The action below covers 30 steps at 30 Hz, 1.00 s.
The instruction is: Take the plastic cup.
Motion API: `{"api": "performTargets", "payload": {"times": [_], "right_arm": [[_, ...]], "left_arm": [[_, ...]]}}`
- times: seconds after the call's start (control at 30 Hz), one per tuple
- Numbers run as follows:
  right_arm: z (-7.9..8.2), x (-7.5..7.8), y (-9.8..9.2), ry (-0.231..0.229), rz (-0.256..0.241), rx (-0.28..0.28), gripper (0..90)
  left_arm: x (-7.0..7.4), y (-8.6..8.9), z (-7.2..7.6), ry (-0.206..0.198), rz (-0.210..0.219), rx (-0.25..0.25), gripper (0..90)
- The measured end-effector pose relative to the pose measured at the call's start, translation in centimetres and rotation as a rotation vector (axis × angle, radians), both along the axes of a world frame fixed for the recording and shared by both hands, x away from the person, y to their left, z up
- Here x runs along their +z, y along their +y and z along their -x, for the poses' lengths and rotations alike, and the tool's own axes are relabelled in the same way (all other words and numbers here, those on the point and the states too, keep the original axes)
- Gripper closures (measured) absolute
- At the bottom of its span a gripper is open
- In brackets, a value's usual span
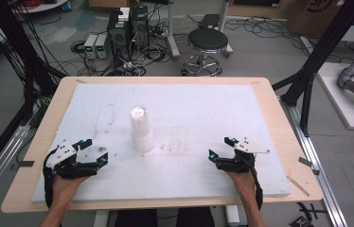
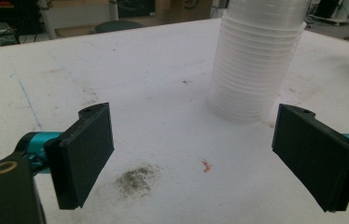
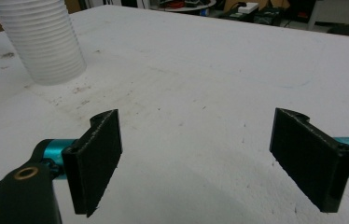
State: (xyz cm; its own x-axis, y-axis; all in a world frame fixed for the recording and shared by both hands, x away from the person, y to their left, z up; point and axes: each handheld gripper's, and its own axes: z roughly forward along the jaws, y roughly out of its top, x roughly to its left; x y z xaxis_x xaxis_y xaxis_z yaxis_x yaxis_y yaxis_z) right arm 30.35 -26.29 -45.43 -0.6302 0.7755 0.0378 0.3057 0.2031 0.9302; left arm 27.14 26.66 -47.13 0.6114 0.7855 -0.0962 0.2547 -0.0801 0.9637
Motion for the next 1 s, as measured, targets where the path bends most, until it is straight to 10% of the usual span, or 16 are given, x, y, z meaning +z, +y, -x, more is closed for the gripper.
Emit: {"api": "performTargets", "payload": {"times": [0.7, 1.0], "right_arm": [[0.0, 0.0, -0.1, -0.003, -0.011, 0.014, 16.9], [0.1, 0.0, -0.2, -0.012, -0.011, 0.019, 16.9]], "left_arm": [[0.0, 0.1, -0.2, 0.023, 0.016, 0.009, 12.5], [0.5, 1.0, -0.8, 0.053, 0.066, -0.060, 12.0]]}}
